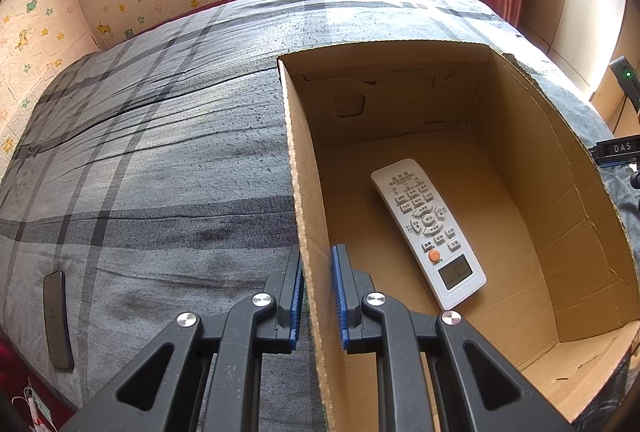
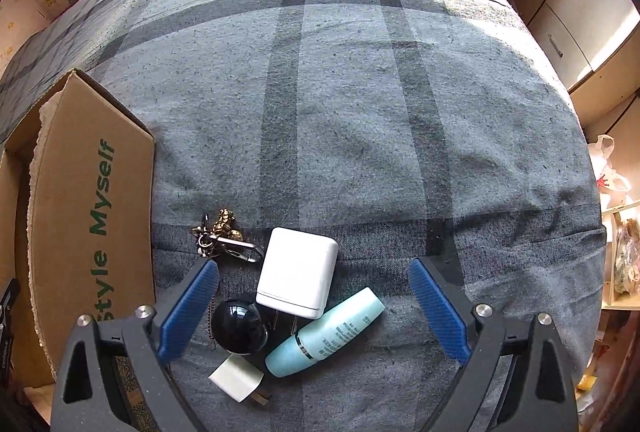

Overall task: Organize rigid objects
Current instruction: 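Grasp the white charger with the right gripper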

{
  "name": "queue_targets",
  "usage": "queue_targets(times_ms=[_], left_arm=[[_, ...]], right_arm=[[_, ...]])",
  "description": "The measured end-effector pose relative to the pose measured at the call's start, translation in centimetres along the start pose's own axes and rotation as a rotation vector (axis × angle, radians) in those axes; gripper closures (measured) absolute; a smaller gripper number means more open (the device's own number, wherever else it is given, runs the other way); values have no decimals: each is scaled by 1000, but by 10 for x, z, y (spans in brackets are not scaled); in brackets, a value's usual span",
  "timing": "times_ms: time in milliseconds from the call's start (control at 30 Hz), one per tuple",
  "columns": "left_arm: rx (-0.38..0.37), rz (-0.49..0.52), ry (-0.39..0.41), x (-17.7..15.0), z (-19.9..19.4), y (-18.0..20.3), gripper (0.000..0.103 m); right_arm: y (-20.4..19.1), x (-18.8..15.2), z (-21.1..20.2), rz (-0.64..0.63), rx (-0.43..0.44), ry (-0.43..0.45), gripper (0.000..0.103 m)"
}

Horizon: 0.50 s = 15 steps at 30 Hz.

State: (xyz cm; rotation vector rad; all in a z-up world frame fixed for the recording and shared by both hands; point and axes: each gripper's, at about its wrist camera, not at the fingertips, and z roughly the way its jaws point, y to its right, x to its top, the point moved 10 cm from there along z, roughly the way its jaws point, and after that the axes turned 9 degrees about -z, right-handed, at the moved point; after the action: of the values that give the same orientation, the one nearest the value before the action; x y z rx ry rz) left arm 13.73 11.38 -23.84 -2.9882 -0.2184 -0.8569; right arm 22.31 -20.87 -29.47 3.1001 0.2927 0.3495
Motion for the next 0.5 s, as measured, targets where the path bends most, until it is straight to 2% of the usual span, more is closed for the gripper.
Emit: queue_targets(times_ms=[67, 167, 267, 500], left_arm=[[0, 1, 0, 0, 0, 0, 88], [-1, -1, -1, 0, 0, 1, 88], [-2, 0, -3, 0, 1, 1, 88], [-2, -2, -4, 0, 2, 2, 88]], right_arm=[[0, 2, 7, -3, -1, -14, 5], [0, 5, 16, 0, -8, -32, 19], [-2, 6, 23, 1, 0, -48, 21], [-5, 9, 36, -1, -5, -69, 33]])
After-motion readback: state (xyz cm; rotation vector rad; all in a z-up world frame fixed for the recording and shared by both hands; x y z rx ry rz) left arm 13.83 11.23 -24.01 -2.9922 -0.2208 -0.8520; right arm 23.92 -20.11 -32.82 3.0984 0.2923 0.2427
